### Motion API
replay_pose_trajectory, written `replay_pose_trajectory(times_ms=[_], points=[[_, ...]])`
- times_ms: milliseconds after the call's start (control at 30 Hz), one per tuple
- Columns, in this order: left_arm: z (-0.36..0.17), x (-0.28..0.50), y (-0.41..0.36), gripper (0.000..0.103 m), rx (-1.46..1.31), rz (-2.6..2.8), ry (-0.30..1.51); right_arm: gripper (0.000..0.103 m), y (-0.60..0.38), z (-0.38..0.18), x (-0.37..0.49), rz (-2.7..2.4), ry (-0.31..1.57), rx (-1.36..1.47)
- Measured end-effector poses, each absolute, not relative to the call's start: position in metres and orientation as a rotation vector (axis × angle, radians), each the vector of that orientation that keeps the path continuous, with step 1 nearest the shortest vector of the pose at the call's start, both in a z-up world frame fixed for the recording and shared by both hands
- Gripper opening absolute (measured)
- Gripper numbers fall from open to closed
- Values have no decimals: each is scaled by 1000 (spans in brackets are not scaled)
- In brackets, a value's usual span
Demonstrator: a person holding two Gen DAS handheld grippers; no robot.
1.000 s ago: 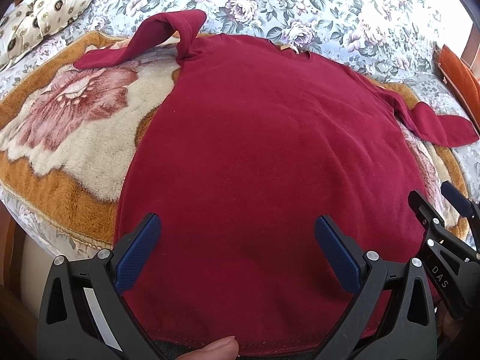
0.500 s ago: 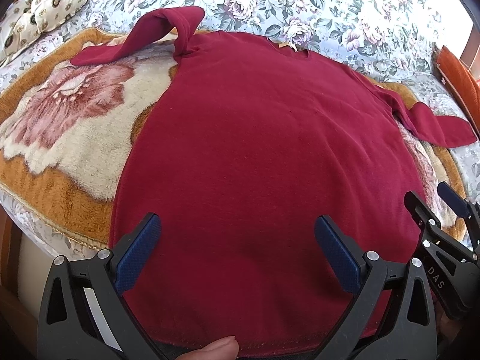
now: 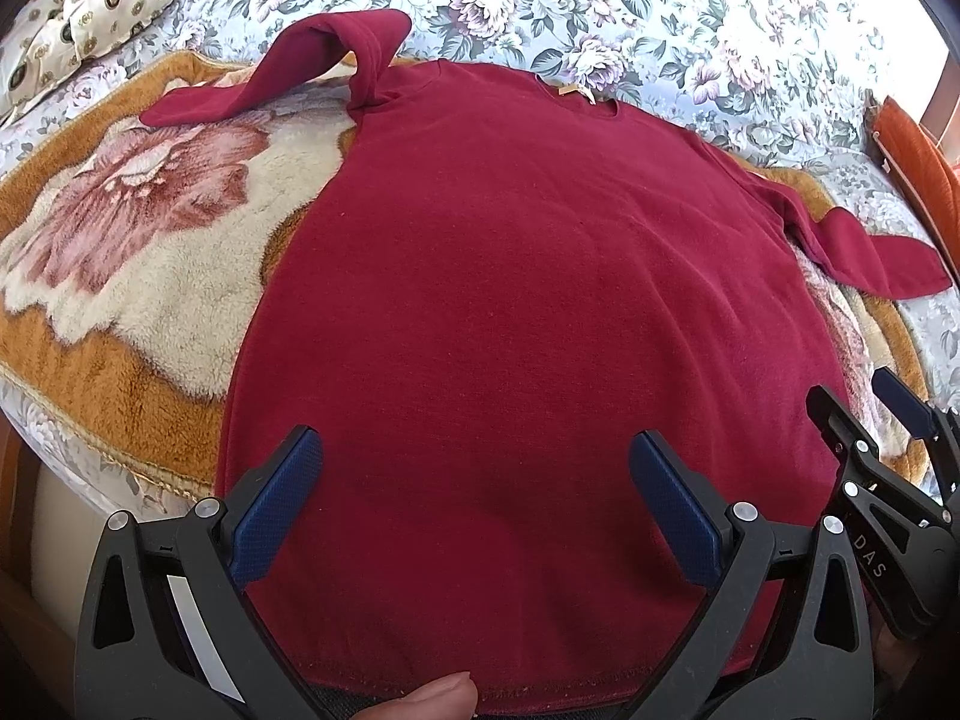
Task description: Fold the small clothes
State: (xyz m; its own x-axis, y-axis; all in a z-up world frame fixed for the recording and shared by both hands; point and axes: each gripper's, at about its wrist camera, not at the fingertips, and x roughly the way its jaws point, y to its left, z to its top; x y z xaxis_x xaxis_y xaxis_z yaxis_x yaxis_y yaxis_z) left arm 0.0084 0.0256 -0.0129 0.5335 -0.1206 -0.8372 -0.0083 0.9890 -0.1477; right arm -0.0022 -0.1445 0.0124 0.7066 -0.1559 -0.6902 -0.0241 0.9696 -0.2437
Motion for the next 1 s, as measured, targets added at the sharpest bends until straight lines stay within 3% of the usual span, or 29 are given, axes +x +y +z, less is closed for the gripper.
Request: replay_pose_trajectory(times_ms=[333,467,633,767,1000], points=[[-13,8,26,103,-141,-67,1007,65,-147,12,-5,-84,779,-241],[-12,7,27,102,-141,-60,997,65,-158,32,-17,-92,692,-161],[20,8,27,103,-106,-70,860,65,-176,80,-18,-90,530,26],[48,25,33,103,-77,-108,766,66,-162,86,11,-67,509,12],[47,65,65,102,-112,-200,892,66,-146,54,27,-43,579,-40]])
